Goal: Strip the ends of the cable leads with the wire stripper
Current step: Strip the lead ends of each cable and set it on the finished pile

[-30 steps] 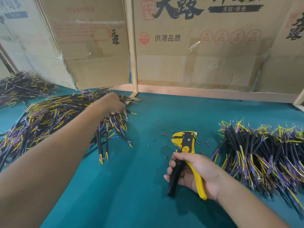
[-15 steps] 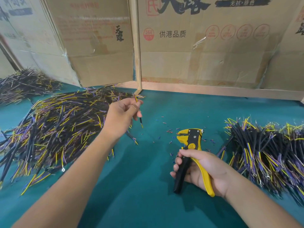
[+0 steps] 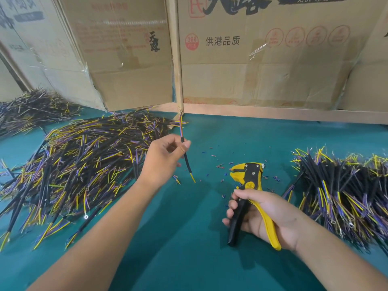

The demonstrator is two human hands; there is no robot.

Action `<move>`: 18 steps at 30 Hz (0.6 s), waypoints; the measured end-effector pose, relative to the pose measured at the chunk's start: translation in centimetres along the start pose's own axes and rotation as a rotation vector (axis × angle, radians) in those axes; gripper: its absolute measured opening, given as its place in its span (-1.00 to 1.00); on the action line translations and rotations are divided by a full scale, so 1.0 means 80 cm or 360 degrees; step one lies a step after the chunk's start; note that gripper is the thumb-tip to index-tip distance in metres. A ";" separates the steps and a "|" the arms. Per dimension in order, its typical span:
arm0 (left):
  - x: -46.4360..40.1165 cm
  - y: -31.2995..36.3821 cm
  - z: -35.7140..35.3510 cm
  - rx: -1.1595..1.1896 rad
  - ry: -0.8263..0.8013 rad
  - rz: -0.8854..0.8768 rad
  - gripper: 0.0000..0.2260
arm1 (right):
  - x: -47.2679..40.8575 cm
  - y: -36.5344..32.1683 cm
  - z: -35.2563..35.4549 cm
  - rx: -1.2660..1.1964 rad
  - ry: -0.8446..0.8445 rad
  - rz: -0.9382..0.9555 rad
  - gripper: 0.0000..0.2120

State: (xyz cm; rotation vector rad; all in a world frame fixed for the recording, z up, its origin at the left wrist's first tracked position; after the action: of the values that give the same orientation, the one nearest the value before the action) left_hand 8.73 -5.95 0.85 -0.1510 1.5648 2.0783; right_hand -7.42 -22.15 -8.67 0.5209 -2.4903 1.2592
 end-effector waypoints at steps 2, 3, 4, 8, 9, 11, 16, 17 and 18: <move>0.001 0.005 0.000 0.0106 0.0005 -0.0019 -0.76 | 0.000 0.000 0.000 0.0006 -0.0005 0.0005 -0.90; 0.003 0.007 -0.001 0.0171 0.0002 -0.0016 -0.75 | -0.001 0.000 0.000 0.0009 -0.0008 0.0004 -0.90; 0.004 0.009 -0.004 0.0254 -0.0009 -0.0001 -0.75 | -0.001 0.000 0.000 0.0011 -0.0009 0.0003 -0.90; 0.012 0.009 -0.023 0.0633 -0.0079 0.0144 -0.90 | -0.001 0.001 0.002 0.0001 -0.0008 -0.0002 -0.89; 0.013 0.008 -0.025 0.0711 -0.0083 0.0186 -0.90 | -0.002 0.001 0.002 -0.0002 -0.0008 -0.0004 -0.89; 0.015 0.007 -0.029 0.0832 -0.0087 0.0255 -0.88 | -0.003 0.001 0.002 -0.0007 -0.0010 -0.0004 -0.89; 0.017 0.012 -0.030 0.0898 -0.0096 0.0277 -0.83 | -0.004 0.001 0.001 -0.0010 -0.0014 -0.0011 -0.88; 0.018 0.013 -0.030 0.0909 -0.0097 0.0276 -0.77 | -0.004 0.001 0.001 -0.0009 -0.0015 -0.0010 -0.88; 0.018 0.013 -0.030 0.0883 -0.0091 0.0265 -0.70 | -0.004 0.001 0.001 -0.0007 -0.0016 -0.0009 -0.88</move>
State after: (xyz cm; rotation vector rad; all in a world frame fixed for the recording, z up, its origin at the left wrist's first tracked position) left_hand 6.51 -7.84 0.44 0.2433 2.1063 1.6623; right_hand -7.19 -22.13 -8.89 0.5348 -2.4974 1.2520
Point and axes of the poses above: each hand's wrist, its own x-axis away from the middle knuckle, its own z-axis out of the back of the hand, y = z × x, the point moved 9 cm from there along -x, towards the middle knuckle, and after that the axes turned 6 degrees about -y, right-handed, at the moved point
